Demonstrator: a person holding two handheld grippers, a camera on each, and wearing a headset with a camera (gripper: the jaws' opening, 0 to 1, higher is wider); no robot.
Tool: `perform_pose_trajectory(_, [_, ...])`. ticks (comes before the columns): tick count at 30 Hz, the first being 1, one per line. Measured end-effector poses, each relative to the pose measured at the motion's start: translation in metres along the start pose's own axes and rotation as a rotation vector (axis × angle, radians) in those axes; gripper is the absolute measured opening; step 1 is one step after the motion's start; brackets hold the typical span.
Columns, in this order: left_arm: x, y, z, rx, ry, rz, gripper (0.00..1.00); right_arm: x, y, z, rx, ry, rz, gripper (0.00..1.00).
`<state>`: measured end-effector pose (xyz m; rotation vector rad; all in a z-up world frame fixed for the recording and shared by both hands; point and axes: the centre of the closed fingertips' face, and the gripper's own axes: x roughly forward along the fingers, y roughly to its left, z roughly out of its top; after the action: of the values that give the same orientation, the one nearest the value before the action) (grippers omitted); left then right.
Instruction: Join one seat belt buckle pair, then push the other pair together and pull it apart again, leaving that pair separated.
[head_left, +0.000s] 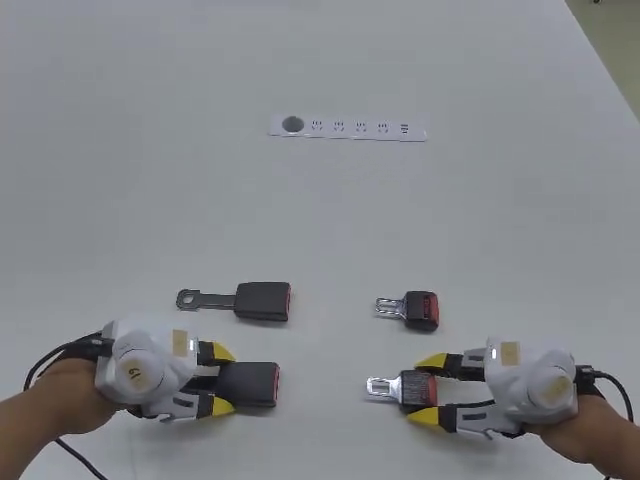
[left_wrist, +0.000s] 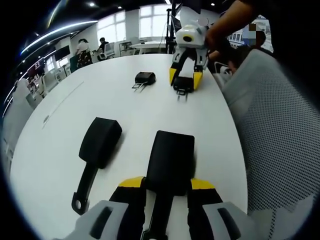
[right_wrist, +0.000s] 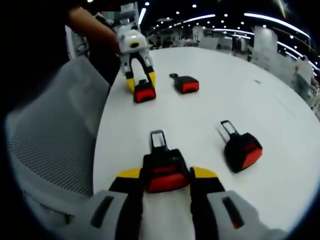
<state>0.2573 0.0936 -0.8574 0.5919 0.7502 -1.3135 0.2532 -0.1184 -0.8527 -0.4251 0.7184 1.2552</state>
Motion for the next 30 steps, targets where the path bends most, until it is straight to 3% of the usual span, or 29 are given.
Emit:
perform_pose_trajectory(18, [-0.001,0.0,0.003,-0.035,-0.014,0.008,0.33,0.042,0.013,0.04,0.033,-0.093,0.025,0.36])
perform_pose_trajectory(30, [-0.002,-0.001,0.003,-0.009,0.027,-0.004,0.33,0.071,0.026,0.068,-0.005,-0.135,0.057,0.36])
